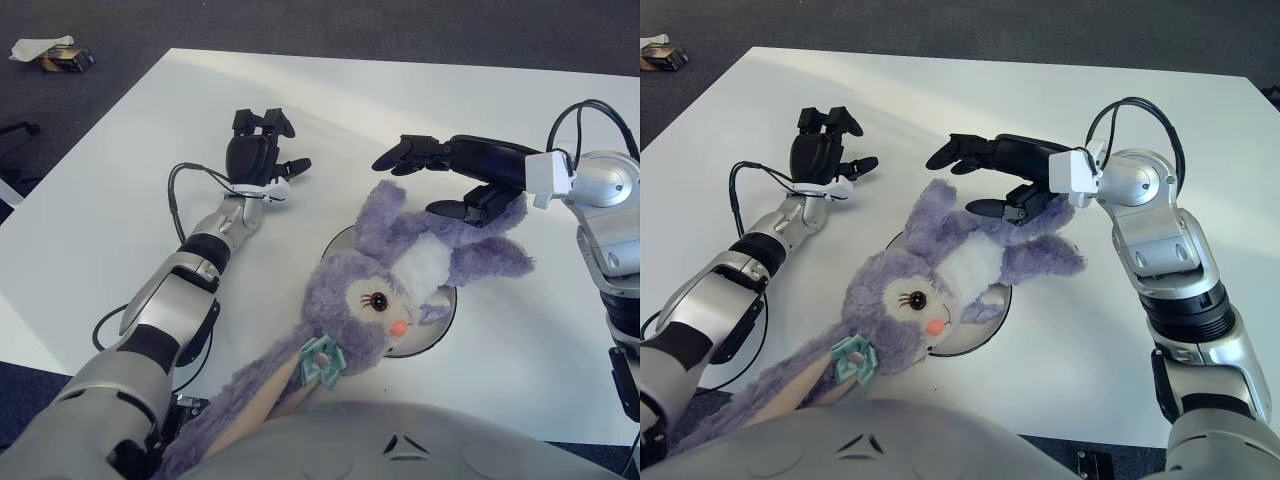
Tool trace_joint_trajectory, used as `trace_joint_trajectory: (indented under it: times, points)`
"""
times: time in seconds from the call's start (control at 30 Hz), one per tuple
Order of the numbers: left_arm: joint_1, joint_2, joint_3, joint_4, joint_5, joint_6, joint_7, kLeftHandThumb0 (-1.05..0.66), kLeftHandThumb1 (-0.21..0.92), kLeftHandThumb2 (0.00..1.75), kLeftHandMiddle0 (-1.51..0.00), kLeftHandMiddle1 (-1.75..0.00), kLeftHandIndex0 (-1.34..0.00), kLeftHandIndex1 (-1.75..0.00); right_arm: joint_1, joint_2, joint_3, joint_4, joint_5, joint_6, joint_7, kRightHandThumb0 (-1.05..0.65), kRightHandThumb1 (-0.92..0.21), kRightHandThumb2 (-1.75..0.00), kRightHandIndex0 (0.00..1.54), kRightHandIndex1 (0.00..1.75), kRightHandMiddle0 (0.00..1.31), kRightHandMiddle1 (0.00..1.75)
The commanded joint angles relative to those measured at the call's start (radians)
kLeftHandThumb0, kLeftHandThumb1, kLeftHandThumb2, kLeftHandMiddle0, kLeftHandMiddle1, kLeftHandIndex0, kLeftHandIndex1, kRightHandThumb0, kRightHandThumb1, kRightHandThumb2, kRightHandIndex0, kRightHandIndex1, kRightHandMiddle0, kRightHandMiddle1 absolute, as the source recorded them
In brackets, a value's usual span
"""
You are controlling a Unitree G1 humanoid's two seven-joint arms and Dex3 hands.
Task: Put the doll into the plate.
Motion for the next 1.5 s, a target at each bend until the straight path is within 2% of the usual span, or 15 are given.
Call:
trace_joint_trajectory:
  times: [0.0,0.4,0.77,1.0,1.23,1.47]
  points:
    - [0.054,-0.015,-0.011,0.03,0.005,0.005,0.0,-0.35,0.92,0.51,-0.06,-1.39,-0.19,-1.75,-0.015,-0.008,-0.009,-0.015,0.01,0.012,-0.01,-0.58,-0.92,-0.82,0.14,0.33,0.0,0.6]
    - [0.053,-0.015,-0.015,0.032,0.011,0.008,0.008,-0.35,0.92,0.51,-0.07,-1.4,-0.19,-1.75,-0.028,-0.038,0.004,-0.013,-0.014,0.015,0.004,-0.62,-0.92,-0.84,0.13,0.27,0.0,0.51]
    - [0.053,-0.013,-0.012,0.029,0.007,0.01,0.002,-0.35,0.92,0.51,-0.04,-1.4,-0.19,-1.75,-0.049,-0.06,0.016,-0.004,-0.043,0.051,-0.006,-0.67,-0.92,-0.88,0.12,0.23,0.0,0.43]
    - [0.055,-0.012,-0.009,0.029,0.002,0.011,-0.006,-0.35,0.92,0.51,-0.04,-1.41,-0.19,-1.75,-0.048,-0.027,-0.004,0.018,-0.068,0.087,-0.076,-0.67,-0.92,-0.87,0.14,0.23,0.0,0.46]
    - [0.056,-0.009,-0.002,0.029,-0.008,0.005,-0.02,-0.35,0.92,0.51,-0.03,-1.4,-0.19,-1.75,-0.053,-0.007,-0.014,0.111,-0.091,0.02,-0.147,-0.66,-0.92,-0.84,0.2,0.25,0.0,0.55]
    - [0.062,-0.01,0.017,0.024,-0.034,0.001,-0.063,-0.35,0.92,0.52,-0.04,-1.39,-0.19,-1.75,-0.057,-0.011,-0.024,0.236,-0.168,-0.151,-0.239,-0.69,-0.92,-0.85,0.23,0.27,0.0,0.64]
